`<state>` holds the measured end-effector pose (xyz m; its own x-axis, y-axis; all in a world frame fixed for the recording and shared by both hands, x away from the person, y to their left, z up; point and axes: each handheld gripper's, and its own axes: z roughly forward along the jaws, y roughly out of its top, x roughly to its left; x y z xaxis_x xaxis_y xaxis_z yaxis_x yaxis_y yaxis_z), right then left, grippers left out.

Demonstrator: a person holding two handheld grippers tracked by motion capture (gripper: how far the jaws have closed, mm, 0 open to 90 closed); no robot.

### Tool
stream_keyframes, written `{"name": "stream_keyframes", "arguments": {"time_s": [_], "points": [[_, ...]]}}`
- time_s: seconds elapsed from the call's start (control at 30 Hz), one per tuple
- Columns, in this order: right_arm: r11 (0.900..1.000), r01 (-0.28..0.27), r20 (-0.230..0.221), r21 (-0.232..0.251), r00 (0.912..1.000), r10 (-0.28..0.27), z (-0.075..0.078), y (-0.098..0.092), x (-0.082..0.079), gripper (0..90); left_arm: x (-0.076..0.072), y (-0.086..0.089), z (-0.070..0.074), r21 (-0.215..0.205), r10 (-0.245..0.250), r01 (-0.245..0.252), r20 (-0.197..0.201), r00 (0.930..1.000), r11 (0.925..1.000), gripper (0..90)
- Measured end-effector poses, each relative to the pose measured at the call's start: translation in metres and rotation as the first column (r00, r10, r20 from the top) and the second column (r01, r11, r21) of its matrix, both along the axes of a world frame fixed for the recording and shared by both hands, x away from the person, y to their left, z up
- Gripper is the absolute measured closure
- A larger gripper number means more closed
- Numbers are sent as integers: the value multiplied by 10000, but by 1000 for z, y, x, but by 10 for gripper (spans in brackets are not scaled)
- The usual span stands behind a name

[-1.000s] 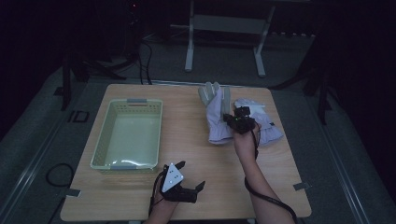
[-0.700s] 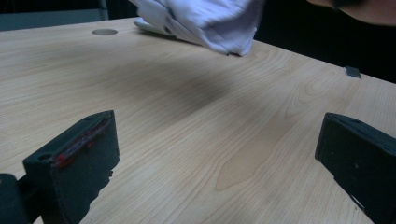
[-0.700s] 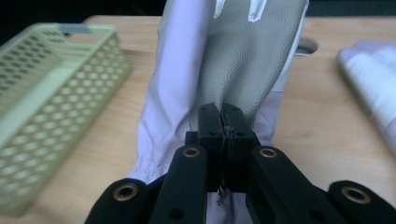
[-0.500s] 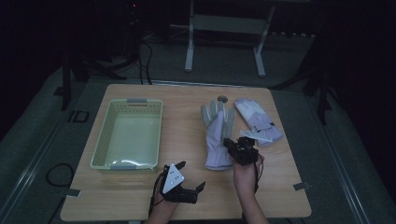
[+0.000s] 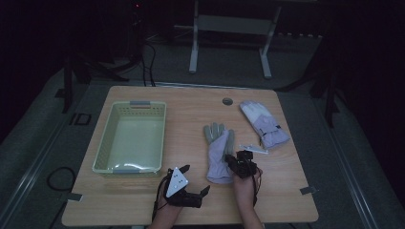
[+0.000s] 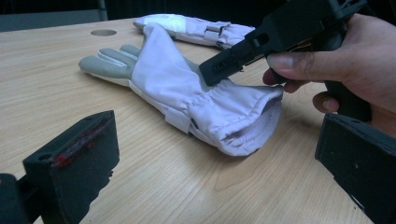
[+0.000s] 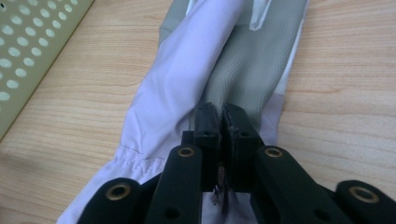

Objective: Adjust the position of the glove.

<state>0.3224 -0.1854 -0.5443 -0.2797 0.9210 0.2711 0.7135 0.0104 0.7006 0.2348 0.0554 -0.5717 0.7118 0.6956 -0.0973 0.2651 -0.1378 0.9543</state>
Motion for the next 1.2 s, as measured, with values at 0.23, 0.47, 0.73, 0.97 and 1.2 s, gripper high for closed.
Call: {"name": "stream_keyframes", "arguments": {"time_s": [0.23, 0.47, 0.73, 0.97, 1.2], "points": [[9992, -301, 162, -254, 9994, 305, 8, -1, 0, 676, 0, 0, 0, -4, 14, -14, -13, 10000, 10000, 0], [9914, -861, 645, -982, 9936, 927, 29, -16, 10, 546, 0, 0, 0, -12, 2, -2, -14, 10000, 10000, 0], [9719, -1830, 696, -1479, 9784, 1948, 48, -33, 21, 497, 0, 0, 0, -30, 24, -24, -58, 10000, 10000, 0], [9570, -2210, 1141, -1880, 9628, 2448, 63, -52, 25, 489, 1, 0, 0, -41, 45, -46, -76, 10000, 10000, 0], [9446, -2464, 1311, -2170, 9515, 2783, 71, -76, 33, 496, 1, 0, 0, -52, 42, -43, -88, 10000, 10000, 0]]}}
